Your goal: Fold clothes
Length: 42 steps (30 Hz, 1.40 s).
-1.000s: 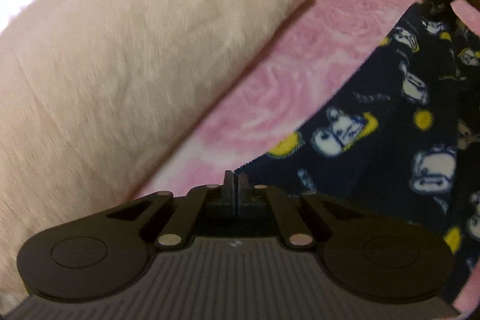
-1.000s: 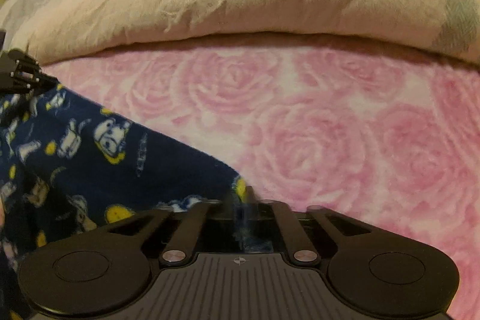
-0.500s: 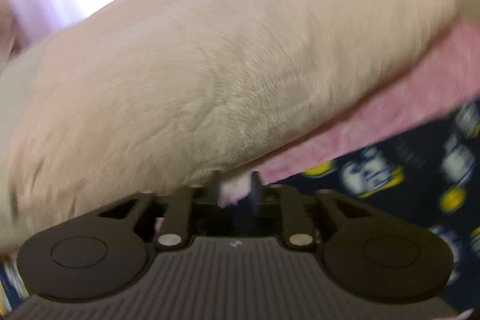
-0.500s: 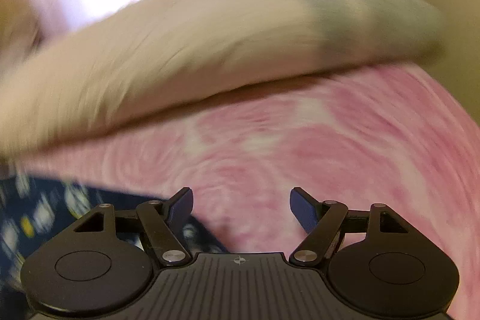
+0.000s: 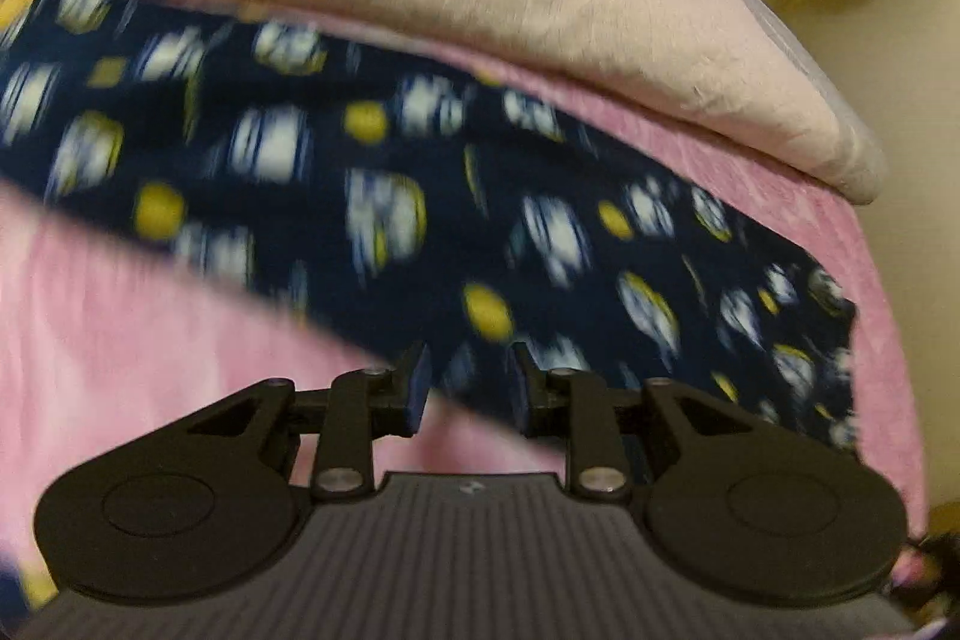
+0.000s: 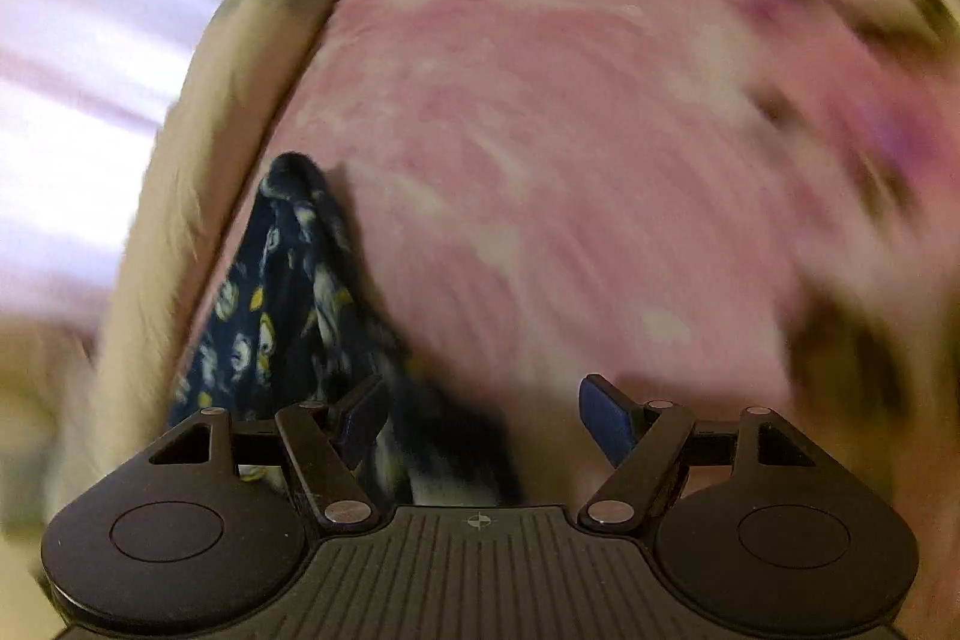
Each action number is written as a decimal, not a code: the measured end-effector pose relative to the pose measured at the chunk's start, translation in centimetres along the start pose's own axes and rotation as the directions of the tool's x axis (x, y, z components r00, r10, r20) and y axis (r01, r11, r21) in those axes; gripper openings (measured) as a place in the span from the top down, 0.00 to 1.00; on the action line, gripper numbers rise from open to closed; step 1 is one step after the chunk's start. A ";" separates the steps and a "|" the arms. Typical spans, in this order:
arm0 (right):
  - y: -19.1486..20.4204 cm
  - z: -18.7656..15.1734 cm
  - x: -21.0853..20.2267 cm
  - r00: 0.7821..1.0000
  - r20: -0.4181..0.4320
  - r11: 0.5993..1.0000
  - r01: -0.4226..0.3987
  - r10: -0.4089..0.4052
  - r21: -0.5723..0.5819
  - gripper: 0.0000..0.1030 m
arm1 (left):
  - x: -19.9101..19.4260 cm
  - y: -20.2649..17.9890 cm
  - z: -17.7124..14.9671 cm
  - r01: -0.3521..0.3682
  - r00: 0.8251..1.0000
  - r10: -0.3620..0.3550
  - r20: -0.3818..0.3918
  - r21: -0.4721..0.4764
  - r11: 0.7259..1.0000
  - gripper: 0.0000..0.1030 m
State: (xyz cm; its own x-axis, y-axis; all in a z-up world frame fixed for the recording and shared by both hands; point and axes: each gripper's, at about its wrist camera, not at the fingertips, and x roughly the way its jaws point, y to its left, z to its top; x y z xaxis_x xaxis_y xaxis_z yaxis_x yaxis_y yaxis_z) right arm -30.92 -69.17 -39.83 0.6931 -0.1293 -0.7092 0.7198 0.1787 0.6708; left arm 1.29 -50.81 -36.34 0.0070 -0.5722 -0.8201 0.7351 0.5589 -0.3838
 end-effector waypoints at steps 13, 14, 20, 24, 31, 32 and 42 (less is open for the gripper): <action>2.9 -2.1 -1.8 0.957 0.057 0.947 0.289 -0.284 -0.138 0.30 | -3.9 -1.3 -10.0 -0.095 0.992 0.092 -0.091 -0.028 0.995 0.79; 3.9 -1.8 -2.6 0.961 0.087 0.945 0.273 -0.261 -0.179 0.30 | -4.1 -1.3 -10.1 -0.101 0.991 0.098 -0.086 -0.027 0.995 0.79; 10.0 1.8 0.4 0.996 0.033 0.909 0.085 -0.078 -0.408 0.30 | -3.7 -1.8 -9.0 -0.109 0.993 0.107 -0.039 -0.056 0.992 0.78; 11.4 5.0 6.5 0.998 -0.048 0.841 0.009 -0.041 -0.541 0.59 | -2.9 -2.4 -7.2 -0.111 0.994 0.110 -0.015 -0.089 0.990 0.78; 13.5 9.0 13.3 0.999 -0.024 0.778 0.002 -0.022 -0.628 0.59 | -1.1 -3.2 -3.9 -0.107 0.994 0.108 0.019 -0.083 0.991 0.78; 13.7 9.5 14.1 0.999 -0.026 0.776 0.002 -0.024 -0.631 0.59 | -0.7 -3.2 -3.6 -0.106 0.994 0.108 0.018 -0.090 0.990 0.78; 13.2 12.3 17.6 0.999 -0.032 0.761 -0.054 0.044 -0.647 0.95 | 3.8 -3.9 -1.4 -0.110 0.994 0.108 -0.033 -0.068 0.992 0.78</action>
State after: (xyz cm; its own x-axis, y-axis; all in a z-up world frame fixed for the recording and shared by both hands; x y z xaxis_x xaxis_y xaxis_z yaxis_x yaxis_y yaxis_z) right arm -8.73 -81.10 -40.76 0.7223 -0.0902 -0.6857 0.4842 0.7739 0.4082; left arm -2.55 -54.28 -38.52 0.0640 -0.4885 -0.8702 0.6822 0.6578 -0.3190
